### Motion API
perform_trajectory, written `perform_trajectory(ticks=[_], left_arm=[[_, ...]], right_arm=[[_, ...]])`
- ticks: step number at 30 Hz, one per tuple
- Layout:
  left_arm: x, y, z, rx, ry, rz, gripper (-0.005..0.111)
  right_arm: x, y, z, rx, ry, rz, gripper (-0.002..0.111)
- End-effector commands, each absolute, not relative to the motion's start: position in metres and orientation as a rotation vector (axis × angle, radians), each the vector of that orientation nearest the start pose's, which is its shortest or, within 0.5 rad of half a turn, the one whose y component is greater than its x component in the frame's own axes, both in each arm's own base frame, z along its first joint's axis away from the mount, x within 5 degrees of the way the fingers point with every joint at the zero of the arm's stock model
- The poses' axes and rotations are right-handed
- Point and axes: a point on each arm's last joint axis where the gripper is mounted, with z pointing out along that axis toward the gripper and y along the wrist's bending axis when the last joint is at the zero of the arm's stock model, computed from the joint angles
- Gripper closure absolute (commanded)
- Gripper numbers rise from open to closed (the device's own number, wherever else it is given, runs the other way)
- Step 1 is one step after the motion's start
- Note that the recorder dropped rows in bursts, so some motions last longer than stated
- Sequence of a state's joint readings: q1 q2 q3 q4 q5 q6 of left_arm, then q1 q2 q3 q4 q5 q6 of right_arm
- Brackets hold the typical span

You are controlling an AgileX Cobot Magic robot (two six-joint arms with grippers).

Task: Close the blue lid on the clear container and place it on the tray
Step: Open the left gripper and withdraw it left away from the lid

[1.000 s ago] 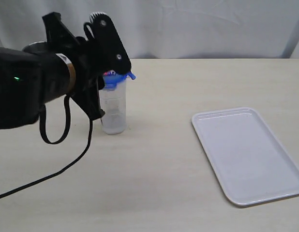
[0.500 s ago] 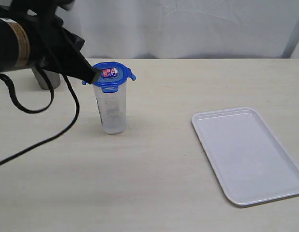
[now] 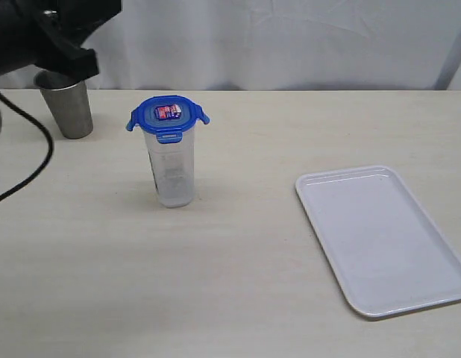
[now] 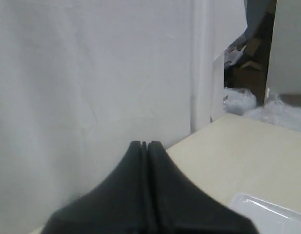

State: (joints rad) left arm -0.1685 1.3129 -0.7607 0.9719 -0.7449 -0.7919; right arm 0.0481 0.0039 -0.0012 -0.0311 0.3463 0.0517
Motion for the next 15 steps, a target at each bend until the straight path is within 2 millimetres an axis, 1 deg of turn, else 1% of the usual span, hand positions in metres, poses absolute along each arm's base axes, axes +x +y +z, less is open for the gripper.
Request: perform_trajectory(ticks=[1, 3, 4, 7, 8, 10, 11, 12, 14, 15], left_arm=[[0.270, -0.055, 0.311, 0.485, 1.442, -0.599, 0.107], [0.275, -0.042, 0.307, 0.465, 1.441, -0.593, 0.107], [0.276, -0.040, 0.304, 0.483, 1.445, -0.582, 0.107], [0.279, -0.042, 0.287, 0.685, 1.457, -0.490, 0.107], [0.282, -0.042, 0.281, 0.688, 1.473, -0.495, 0.107], [0.291, -0.038, 0.271, 0.600, 1.514, -0.512, 0.107], [0.298, -0.033, 0.264, 0.503, 1.551, -0.488, 0.107], [0.302, -0.028, 0.257, 0.455, 1.583, -0.441, 0.107], [0.311, -0.013, 0.241, 0.305, 1.670, -0.309, 0.107], [0.312, -0.008, 0.236, 0.252, 1.688, -0.264, 0.107]], right_arm=[[0.054, 0.002, 0.183, -0.016, 1.821, 0.042, 0.104], [0.054, 0.002, 0.184, -0.016, 1.807, 0.043, 0.104], [0.054, 0.002, 0.186, -0.019, 1.781, 0.040, 0.104], [0.056, 0.002, 0.197, -0.023, 1.663, 0.043, 0.104], [0.056, 0.002, 0.201, -0.024, 1.613, 0.046, 0.104], [0.056, 0.003, 0.207, -0.013, 1.557, 0.061, 0.104], [0.056, 0.003, 0.209, 0.003, 1.529, 0.081, 0.104], [0.056, 0.003, 0.211, 0.021, 1.505, 0.102, 0.104], [0.056, 0.003, 0.215, 0.051, 1.462, 0.134, 0.104], [0.056, 0.002, 0.217, 0.064, 1.445, 0.147, 0.104]])
